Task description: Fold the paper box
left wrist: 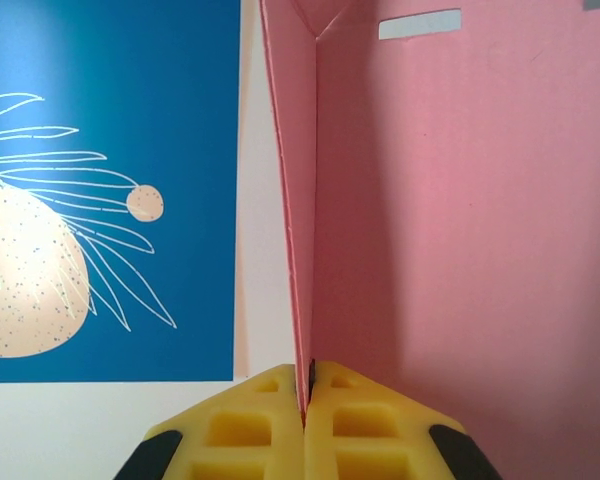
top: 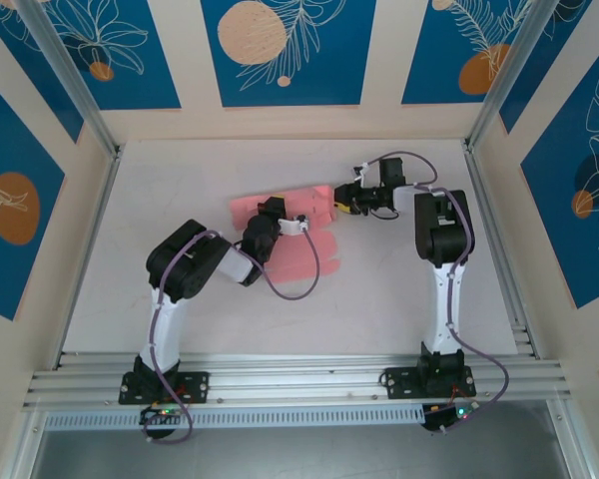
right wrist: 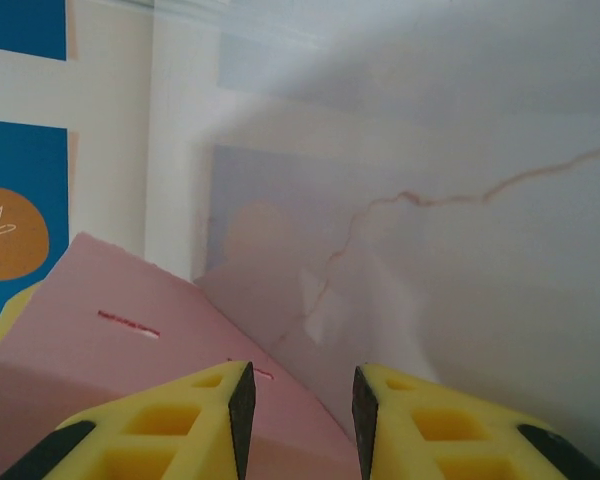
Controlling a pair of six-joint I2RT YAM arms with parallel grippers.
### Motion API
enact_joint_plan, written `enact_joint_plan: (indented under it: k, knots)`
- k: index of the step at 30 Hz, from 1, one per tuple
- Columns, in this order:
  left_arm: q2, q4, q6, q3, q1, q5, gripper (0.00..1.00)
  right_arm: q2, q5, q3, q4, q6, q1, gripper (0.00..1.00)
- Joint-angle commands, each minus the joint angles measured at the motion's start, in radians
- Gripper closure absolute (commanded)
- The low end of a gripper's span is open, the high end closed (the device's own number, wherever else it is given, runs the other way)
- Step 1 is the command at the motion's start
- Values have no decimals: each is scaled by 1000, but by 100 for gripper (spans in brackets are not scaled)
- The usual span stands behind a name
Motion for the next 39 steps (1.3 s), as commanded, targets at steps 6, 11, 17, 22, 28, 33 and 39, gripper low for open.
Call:
enact_joint_plan:
  k: [6, 11, 17, 22, 28, 33, 39]
  knots:
    - [9, -38, 22, -1, -26, -7, 100, -102, -34, -97, 117, 37, 59, 65]
    - [-20, -22, 23, -4, -27, -5, 100, -137, -20, -126, 152, 60, 61, 65]
    - [-43, -35, 30, -17, -30, 11, 100, -174, 2, -148, 145, 36, 72, 65]
    - [-36, -74, 5, -22, -29, 18, 100, -197, 16, -200, 167, 15, 83, 65]
    - [-12, -102, -22, 0, -23, 12, 100, -206, 13, -245, 211, 20, 85, 64]
    - [-8, -124, -36, 11, -19, 19, 100, -230, 28, -275, 221, 1, 98, 61]
    - [-8, -128, -31, 12, -15, 22, 100, -243, 48, -293, 220, -20, 110, 54]
